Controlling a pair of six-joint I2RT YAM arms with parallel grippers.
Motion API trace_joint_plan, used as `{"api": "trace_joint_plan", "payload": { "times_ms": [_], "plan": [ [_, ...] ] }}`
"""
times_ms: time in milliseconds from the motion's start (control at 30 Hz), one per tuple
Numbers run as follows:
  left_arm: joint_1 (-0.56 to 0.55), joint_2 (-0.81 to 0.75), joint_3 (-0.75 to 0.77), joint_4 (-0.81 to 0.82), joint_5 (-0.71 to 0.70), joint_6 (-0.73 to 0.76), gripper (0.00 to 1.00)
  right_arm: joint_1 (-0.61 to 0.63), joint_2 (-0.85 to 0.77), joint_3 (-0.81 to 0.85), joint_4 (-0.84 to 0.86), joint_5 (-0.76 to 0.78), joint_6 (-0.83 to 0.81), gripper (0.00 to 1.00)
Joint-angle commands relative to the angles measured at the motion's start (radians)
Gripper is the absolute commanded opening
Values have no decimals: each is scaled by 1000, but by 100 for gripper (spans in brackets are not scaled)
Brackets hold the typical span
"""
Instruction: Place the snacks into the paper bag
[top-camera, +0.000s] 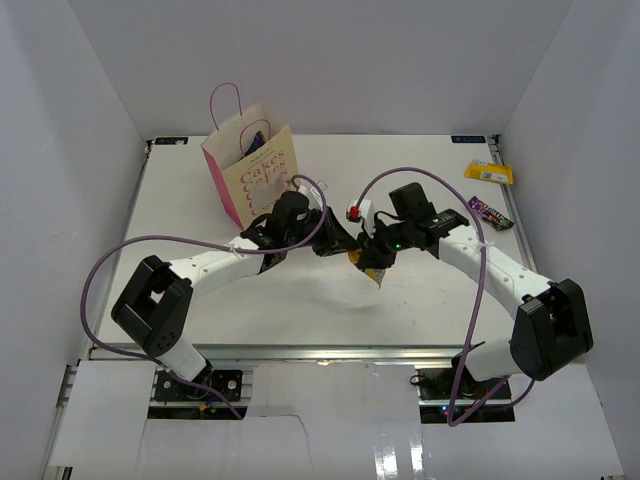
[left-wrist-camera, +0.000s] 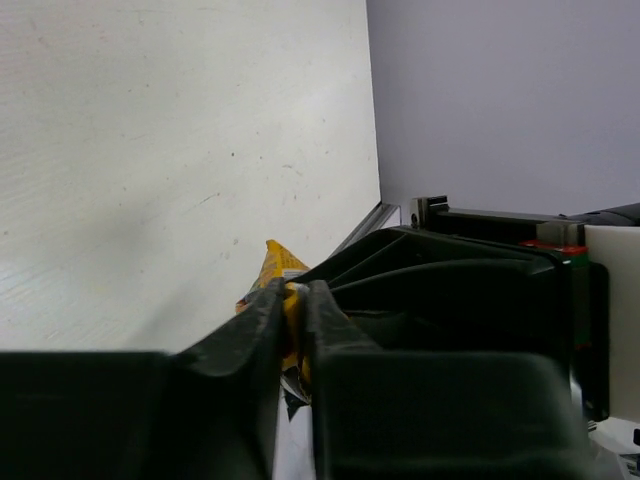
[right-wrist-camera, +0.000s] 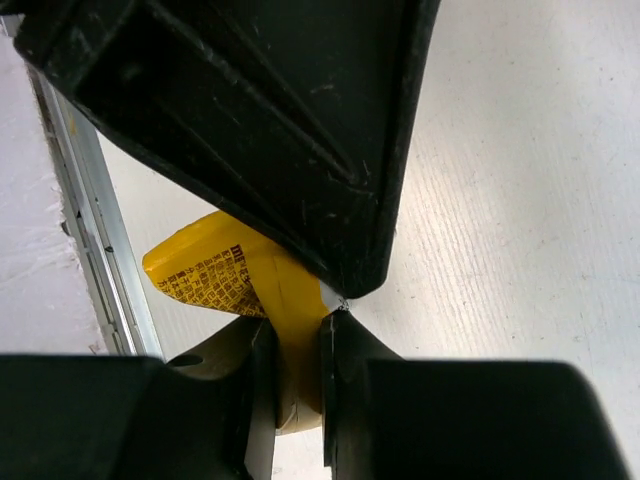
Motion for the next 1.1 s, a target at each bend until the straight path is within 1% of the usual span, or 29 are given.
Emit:
{"api": "trace_joint_plan", "payload": {
  "times_ms": [0,67,133,167,233,267,333,367,400,433,467,500,533,567,600,667,700,767,800,833,900,967,1067],
  "plan": [
    [-13,-6,38,9,45,4,13,-2,-13,43,44,2,7,15],
    [-13,-6,48,-9,40,17,7,-8,-15,49,44,9,7,19],
    [-13,-12,61,-32,25,36,0,-16,-17,52,44,15,6,27],
    [-13,-15,79,-64,16,63,0,-19,-18,52,44,18,6,40],
    [-1,-26,107,-107,-21,100,0,-30,-27,52,38,21,1,56],
    [7,-30,142,-188,-38,149,0,-35,-30,53,35,21,-3,69],
    [46,-53,185,-260,-73,207,0,-62,-50,55,27,6,-26,79],
    [63,-62,232,-328,-105,264,0,-76,-58,58,17,-4,-34,81],
    [83,-73,258,-357,-113,292,0,-111,-67,59,13,-16,-45,82],
    [135,-88,287,-404,-114,318,0,-133,-85,59,10,-42,-61,84],
    [160,-96,318,-423,-111,341,0,-152,-93,59,10,-54,-66,84],
    [186,-101,385,-437,-105,384,0,-191,-102,61,7,-66,-69,84],
    [233,-104,422,-451,-101,404,0,-211,-115,63,4,-91,-80,84],
    [254,-101,464,-478,-101,421,0,-226,-121,64,-2,-100,-83,84],
    [292,-96,546,-488,-96,450,0,-252,-125,61,-3,-103,-83,84],
    [326,-69,634,-502,-90,467,0,-269,-135,55,0,-106,-83,84],
    [356,-53,722,-502,-75,473,0,-281,-136,44,1,-108,-83,85],
    [390,-3,807,-485,-49,459,0,-289,-141,32,3,-111,-78,85],
    [424,17,846,-473,-9,446,0,-291,-144,20,6,-114,-77,85],
    [441,34,917,-447,2,417,0,-289,-147,15,4,-116,-74,84],
    [485,83,973,-407,34,384,0,-294,-149,1,6,-116,-75,85],
    [513,109,1033,-361,22,347,0,-295,-150,-5,7,-114,-75,85],
    [562,145,1059,-331,-21,333,0,-301,-150,-14,7,-111,-80,85]
  ]
}}
